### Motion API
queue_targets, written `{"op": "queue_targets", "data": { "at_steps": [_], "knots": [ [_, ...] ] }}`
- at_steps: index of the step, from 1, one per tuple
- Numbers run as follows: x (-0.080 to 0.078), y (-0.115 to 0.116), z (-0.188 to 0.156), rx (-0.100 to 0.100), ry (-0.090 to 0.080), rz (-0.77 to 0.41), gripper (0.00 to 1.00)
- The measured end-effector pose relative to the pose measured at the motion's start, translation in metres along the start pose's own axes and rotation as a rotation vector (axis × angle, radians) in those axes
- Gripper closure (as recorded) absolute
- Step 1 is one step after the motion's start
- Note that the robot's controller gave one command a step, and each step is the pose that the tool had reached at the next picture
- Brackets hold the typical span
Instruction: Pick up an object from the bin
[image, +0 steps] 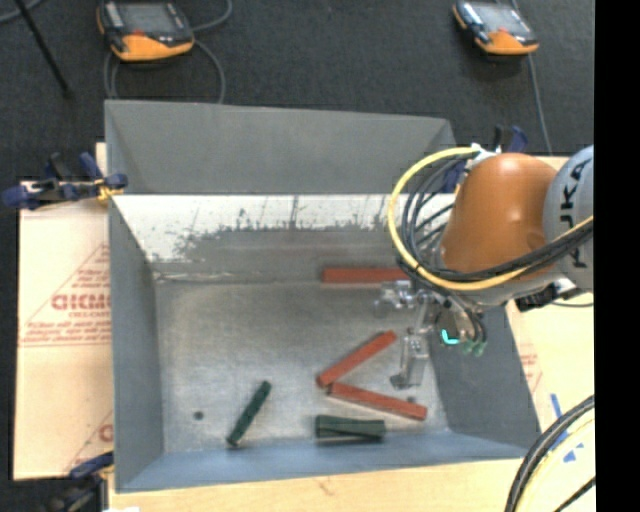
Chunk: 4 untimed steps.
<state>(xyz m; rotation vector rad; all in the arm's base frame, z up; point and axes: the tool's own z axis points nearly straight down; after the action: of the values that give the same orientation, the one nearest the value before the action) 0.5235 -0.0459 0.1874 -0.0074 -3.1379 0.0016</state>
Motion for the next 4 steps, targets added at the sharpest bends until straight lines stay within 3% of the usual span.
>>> {"op": "queue_targets", "data": {
  "at_steps": [1, 2, 3, 4],
  "knots": [
    [-0.039, 0.028, 0.119, 0.001, 0.000, -0.090, 0.00],
    [-0.029, 0.028, 0.086, -0.002, -0.009, 0.108, 0.00],
    [-0.033, 0.007, 0.085, -0.002, -0.010, 0.217, 0.00],
    [-0.049, 0.019, 0.117, -0.003, -0.008, 0.273, 0.00]
  ]
}}
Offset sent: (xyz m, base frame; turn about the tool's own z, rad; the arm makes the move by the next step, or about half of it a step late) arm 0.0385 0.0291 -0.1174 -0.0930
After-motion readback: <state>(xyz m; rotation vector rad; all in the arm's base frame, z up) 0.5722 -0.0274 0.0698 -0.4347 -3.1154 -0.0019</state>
